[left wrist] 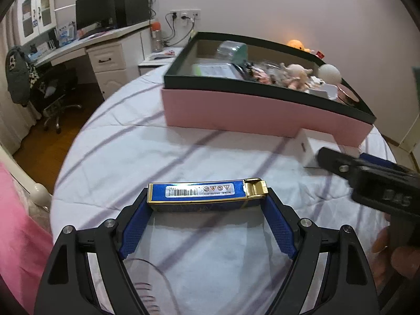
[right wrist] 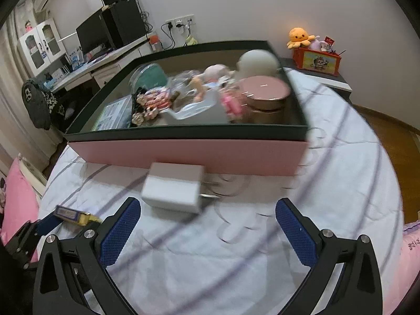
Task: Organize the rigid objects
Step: 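Grasp the white square charger with the right tool while the left tool holds the battery pack, then carry the battery pack and charger into the pink box and open both tools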
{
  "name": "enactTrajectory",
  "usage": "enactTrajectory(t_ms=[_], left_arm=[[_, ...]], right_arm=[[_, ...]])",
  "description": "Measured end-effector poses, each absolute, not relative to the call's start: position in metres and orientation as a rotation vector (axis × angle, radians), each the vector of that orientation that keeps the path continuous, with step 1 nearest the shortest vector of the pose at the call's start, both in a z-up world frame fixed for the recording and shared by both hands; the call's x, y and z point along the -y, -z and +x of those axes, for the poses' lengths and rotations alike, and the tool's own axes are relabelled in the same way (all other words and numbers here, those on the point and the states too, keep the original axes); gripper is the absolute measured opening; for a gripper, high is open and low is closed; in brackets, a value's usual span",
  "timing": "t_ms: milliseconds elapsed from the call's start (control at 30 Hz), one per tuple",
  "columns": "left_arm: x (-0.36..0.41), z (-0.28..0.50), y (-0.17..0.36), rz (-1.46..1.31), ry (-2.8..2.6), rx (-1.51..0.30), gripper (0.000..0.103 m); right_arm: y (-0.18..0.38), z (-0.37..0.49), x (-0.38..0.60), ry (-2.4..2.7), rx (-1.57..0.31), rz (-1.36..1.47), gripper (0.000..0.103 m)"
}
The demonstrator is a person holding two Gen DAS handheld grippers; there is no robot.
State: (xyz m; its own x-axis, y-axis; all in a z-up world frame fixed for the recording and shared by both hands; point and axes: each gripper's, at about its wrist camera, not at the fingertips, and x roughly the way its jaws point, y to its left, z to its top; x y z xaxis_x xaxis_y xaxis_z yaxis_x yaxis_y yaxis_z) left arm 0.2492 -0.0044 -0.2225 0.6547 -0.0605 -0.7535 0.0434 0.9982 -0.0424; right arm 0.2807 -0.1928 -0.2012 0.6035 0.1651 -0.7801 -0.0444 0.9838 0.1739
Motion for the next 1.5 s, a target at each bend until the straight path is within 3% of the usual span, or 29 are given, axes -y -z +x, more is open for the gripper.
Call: enactTrajectory(t_ms=[133,200,267,933,1500], left_arm=[[-0.001,0.252,0.225,-0.034,0.065,-0.854,0.084],[-0.003,0.251,0.226,-0.046,0.073,-0.854,0.083],[-0.002,0.248,0.226,-0.047,0.08,-0.85,0.084],[-0.002,0.219,0.193,-0.033,0.113,-0.771,0.083],[0.004,0.239,0.126,-0.021,0.142,-0.628,0.083]], right_arm=[[0.212,0.29,0.174,-0.091,-0.924,0.074,0.1],[0.211,0.287,0.169,-0.067,-0.908,0.031,0.081],[0.209,0.284,0.169,-0.081,-0.898,0.028,0.069],[0.176,0.221,0.193,-0.188,-0.846,0.108,0.069],[0.118,0.232,0.209,-0.232,-0.725,0.126,0.069]])
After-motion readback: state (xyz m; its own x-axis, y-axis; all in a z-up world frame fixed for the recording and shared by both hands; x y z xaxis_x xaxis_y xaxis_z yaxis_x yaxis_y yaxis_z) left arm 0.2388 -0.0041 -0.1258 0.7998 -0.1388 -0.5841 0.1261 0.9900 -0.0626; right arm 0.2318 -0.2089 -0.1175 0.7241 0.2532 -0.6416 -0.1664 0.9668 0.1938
